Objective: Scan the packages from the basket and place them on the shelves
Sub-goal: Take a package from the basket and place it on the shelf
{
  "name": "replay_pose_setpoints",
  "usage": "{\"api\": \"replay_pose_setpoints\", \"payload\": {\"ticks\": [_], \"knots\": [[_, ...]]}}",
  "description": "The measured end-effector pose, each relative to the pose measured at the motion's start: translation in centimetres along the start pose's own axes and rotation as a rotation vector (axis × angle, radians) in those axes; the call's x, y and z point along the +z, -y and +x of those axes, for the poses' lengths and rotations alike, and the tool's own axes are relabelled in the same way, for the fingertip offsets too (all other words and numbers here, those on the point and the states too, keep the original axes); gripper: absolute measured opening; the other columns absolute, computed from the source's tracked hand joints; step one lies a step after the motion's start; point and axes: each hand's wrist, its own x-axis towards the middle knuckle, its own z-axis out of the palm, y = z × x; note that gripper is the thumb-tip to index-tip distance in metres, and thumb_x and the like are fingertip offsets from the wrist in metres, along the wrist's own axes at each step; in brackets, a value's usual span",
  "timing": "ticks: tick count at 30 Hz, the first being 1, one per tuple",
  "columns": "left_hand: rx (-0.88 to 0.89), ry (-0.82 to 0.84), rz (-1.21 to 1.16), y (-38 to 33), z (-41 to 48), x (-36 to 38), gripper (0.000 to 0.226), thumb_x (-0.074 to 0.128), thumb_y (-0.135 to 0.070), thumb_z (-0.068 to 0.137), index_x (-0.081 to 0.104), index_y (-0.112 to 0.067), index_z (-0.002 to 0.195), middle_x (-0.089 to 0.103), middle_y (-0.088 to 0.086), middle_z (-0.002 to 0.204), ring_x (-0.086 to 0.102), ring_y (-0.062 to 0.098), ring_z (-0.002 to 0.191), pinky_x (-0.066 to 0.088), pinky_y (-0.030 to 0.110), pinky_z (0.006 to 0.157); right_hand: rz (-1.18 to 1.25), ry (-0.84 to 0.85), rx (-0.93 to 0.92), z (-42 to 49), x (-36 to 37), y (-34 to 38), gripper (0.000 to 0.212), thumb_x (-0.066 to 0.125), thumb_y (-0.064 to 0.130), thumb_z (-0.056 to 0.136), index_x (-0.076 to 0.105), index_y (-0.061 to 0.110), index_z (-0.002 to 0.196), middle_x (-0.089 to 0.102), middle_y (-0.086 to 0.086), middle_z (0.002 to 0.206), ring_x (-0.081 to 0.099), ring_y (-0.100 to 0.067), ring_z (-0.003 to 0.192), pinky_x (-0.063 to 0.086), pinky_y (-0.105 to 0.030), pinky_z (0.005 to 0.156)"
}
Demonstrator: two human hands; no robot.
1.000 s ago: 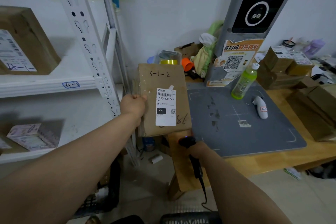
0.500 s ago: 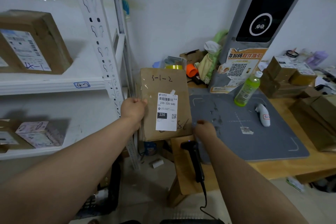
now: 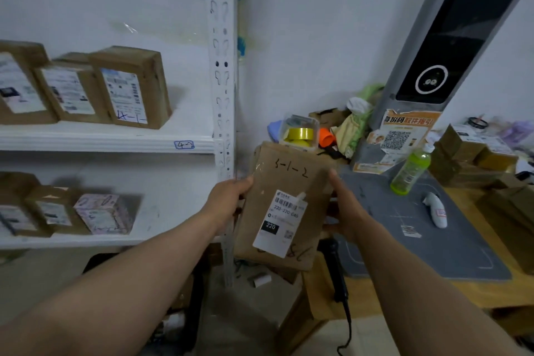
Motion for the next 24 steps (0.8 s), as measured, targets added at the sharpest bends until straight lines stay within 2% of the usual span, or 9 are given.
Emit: {"api": "replay_pose_setpoints", "payload": {"ticks": [2, 4, 7, 9, 11, 13, 16, 20, 24], "knots": [[0.012, -0.002, 0.027, 1.0, -1.5, -2.3, 0.037, 0.062, -0.051, 0.093, 0.069, -0.015, 0.084, 0.076, -0.001, 0.088, 0.069, 0.021, 0.097, 0.054, 0.047, 0.096, -0.075, -0.01, -0.002, -0.9, 1.6, -0.3, 0.081, 0.046, 0.083, 0.082, 0.062, 0.014, 0.121, 0.066, -0.014, 0.115, 0.067, -0.029, 0.098, 0.059, -0.044, 0.076], [0.011, -0.034, 0.07, 2.2, -3.3, -5.1, 0.052, 0.059, -0.063, 0.087, 0.068, -0.013, 0.093, 0.076, 0.003, 0.1, 0.069, 0.021, 0.101, 0.054, 0.05, 0.095, -0.156, 0.03, 0.009, -2.2, 3.9, -1.0, 0.084, 0.045, 0.088, 0.079, 0.058, 0.019, 0.126, 0.066, -0.014, 0.116, 0.067, -0.034, 0.102, 0.059, -0.05, 0.084], [-0.025, -0.111, 0.13, 4.0, -6.5, -9.7, 0.07, 0.056, -0.078, 0.074, 0.065, -0.011, 0.094, 0.074, 0.004, 0.098, 0.071, 0.021, 0.095, 0.056, 0.048, 0.088, -0.249, 0.132, 0.074, -4.3, 8.2, -3.1, 0.087, 0.053, 0.091, 0.071, 0.038, 0.038, 0.139, 0.056, -0.015, 0.132, 0.062, -0.041, 0.11, 0.059, -0.055, 0.083], [-0.05, -0.177, 0.109, 5.2, -8.9, -12.4, 0.064, 0.057, -0.072, 0.082, 0.061, -0.011, 0.1, 0.072, 0.006, 0.098, 0.07, 0.021, 0.09, 0.056, 0.041, 0.079, -0.29, 0.189, 0.086, -5.5, 11.2, -4.8, 0.092, 0.057, 0.086, 0.074, 0.027, 0.043, 0.149, 0.051, -0.014, 0.139, 0.061, -0.039, 0.104, 0.061, -0.05, 0.074], [-0.089, -0.227, 0.04, 6.5, -10.7, -14.9, 0.048, 0.059, -0.06, 0.091, 0.053, -0.016, 0.107, 0.069, 0.008, 0.101, 0.068, 0.022, 0.088, 0.052, 0.035, 0.072, -0.349, 0.22, 0.073, -6.8, 14.2, -6.3, 0.091, 0.059, 0.08, 0.078, 0.02, 0.045, 0.153, 0.052, -0.01, 0.132, 0.061, -0.032, 0.093, 0.059, -0.04, 0.06], [-0.127, -0.248, 0.001, 7.9, -12.1, -17.5, 0.044, 0.058, -0.06, 0.092, 0.048, -0.027, 0.12, 0.068, 0.004, 0.105, 0.067, 0.022, 0.091, 0.051, 0.036, 0.077, -0.357, 0.267, 0.084, -7.5, 16.7, -7.8, 0.088, 0.061, 0.078, 0.079, 0.022, 0.046, 0.152, 0.053, -0.009, 0.129, 0.063, -0.032, 0.095, 0.06, -0.039, 0.06], [-0.188, -0.242, -0.012, 10.0, -13.2, -20.8, 0.06, 0.052, -0.073, 0.087, 0.053, -0.033, 0.133, 0.068, -0.003, 0.114, 0.065, 0.019, 0.101, 0.048, 0.04, 0.094, -0.345, 0.329, 0.117, -7.1, 20.2, -9.3, 0.087, 0.066, 0.078, 0.076, 0.029, 0.043, 0.146, 0.054, -0.007, 0.13, 0.065, -0.036, 0.103, 0.061, -0.052, 0.078], [-0.278, -0.235, -0.071, 10.4, -12.8, -22.6, 0.05, 0.042, -0.071, 0.094, 0.064, -0.032, 0.115, 0.069, 0.0, 0.108, 0.065, 0.021, 0.098, 0.044, 0.04, 0.099, -0.294, 0.295, 0.084, -4.9, 24.3, -10.0, 0.103, 0.072, 0.074, 0.073, 0.025, 0.025, 0.15, 0.048, -0.009, 0.142, 0.058, -0.035, 0.119, 0.055, -0.059, 0.094], [-0.28, -0.225, -0.098, 8.8, -9.6, -23.3, 0.043, 0.038, -0.066, 0.098, 0.064, -0.031, 0.098, 0.066, -0.006, 0.096, 0.06, 0.011, 0.083, 0.041, 0.034, 0.087, -0.338, 0.202, 0.03, -1.3, 26.3, -9.0, 0.085, 0.063, 0.064, 0.089, 0.026, 0.017, 0.148, 0.042, -0.01, 0.141, 0.05, -0.036, 0.128, 0.05, -0.057, 0.102]]}}
